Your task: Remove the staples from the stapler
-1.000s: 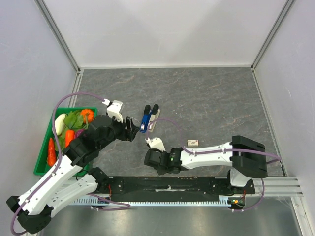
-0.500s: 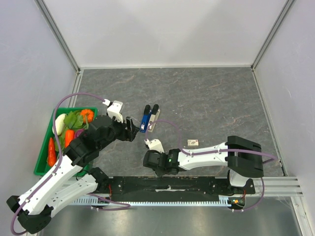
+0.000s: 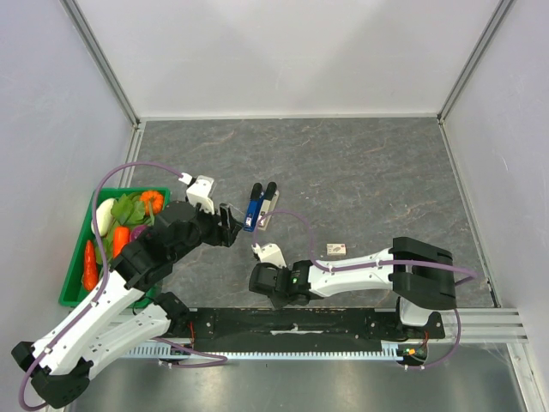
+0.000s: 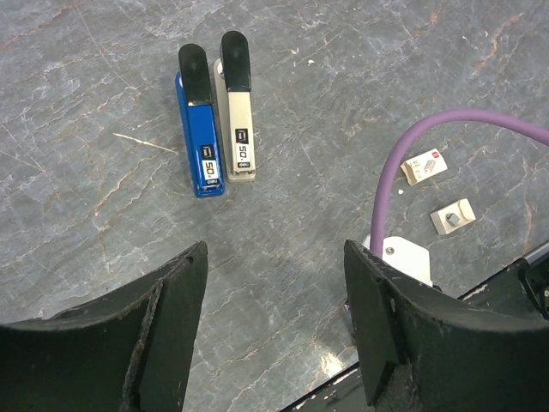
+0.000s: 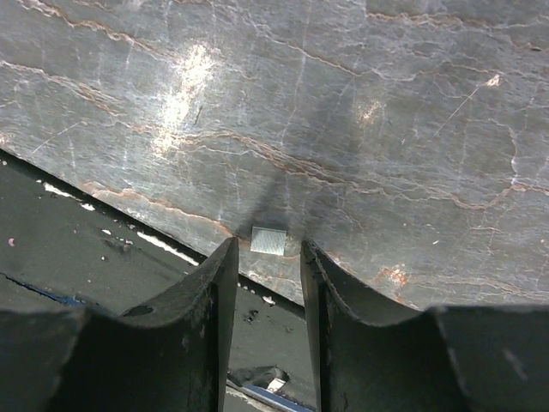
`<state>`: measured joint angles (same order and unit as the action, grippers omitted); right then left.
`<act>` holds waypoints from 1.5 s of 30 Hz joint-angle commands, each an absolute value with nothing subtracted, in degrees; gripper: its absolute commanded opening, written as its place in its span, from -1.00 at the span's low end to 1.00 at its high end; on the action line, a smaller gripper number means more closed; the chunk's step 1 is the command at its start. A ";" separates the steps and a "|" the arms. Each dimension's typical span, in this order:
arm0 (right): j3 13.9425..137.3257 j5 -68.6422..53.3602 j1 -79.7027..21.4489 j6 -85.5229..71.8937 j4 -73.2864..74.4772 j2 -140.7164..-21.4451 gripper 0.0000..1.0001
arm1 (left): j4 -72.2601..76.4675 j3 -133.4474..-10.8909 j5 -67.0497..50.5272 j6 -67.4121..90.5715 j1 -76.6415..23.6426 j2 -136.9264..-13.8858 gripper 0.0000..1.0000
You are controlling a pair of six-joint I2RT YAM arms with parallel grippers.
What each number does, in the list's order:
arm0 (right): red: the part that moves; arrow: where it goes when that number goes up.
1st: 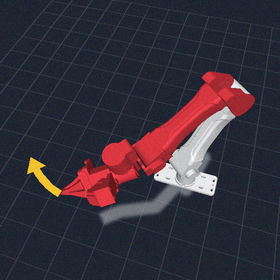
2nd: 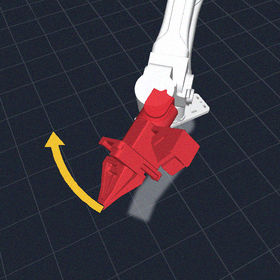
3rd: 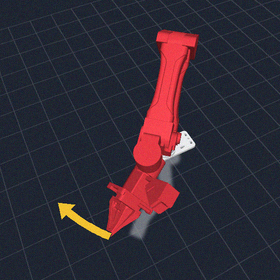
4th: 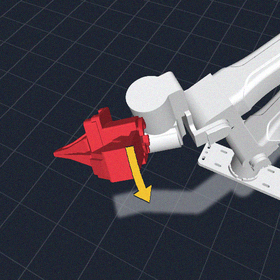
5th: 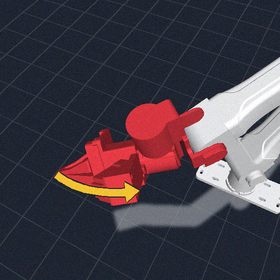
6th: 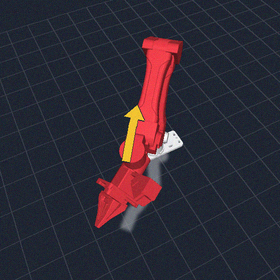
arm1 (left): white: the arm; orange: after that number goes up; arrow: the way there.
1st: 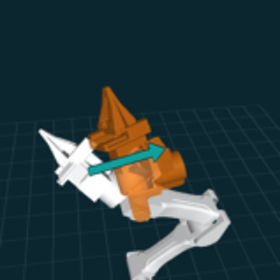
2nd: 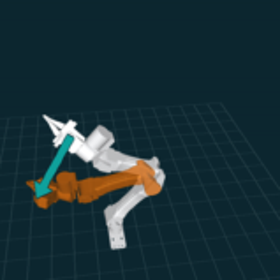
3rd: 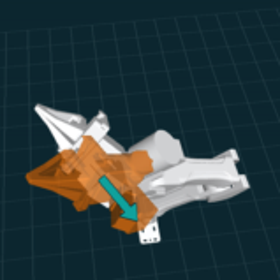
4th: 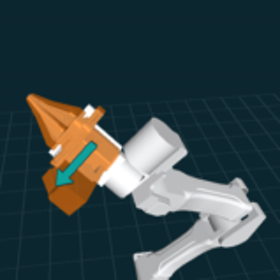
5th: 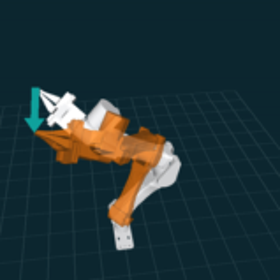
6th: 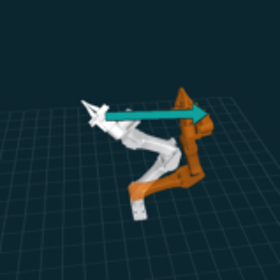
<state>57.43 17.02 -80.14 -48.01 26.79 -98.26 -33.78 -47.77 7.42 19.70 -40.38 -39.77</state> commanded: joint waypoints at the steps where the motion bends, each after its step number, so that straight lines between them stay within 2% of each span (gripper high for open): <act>1: 57.83 19.16 -80.60 -49.13 26.19 -99.14 -0.17 | -32.17 -47.90 7.91 21.27 -39.99 -39.90 0.41; 11: 58.97 19.95 -80.60 -48.69 26.45 -100.90 -0.32 | -32.08 -47.90 7.82 21.27 -39.99 -39.99 0.41; 18: 58.98 20.39 -80.60 -48.69 27.07 -100.20 -0.60 | -32.17 -47.90 7.73 21.09 -40.08 -39.99 0.41; 28: 57.05 27.59 -79.28 -50.53 34.89 -90.19 -0.60 | -32.17 -47.90 7.73 21.18 -39.90 -39.81 0.41; 38: 43.17 27.86 -67.42 -50.98 38.05 -73.14 -0.58 | -32.17 -47.81 7.47 21.36 -39.99 -40.17 0.41; 45: 38.94 27.07 -61.26 -49.83 38.67 -68.38 -0.56 | -32.17 -47.81 7.65 21.36 -39.81 -40.25 0.41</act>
<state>40.12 25.89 -63.09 -49.87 38.04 -70.28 -33.78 -47.77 7.40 19.70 -40.21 -40.14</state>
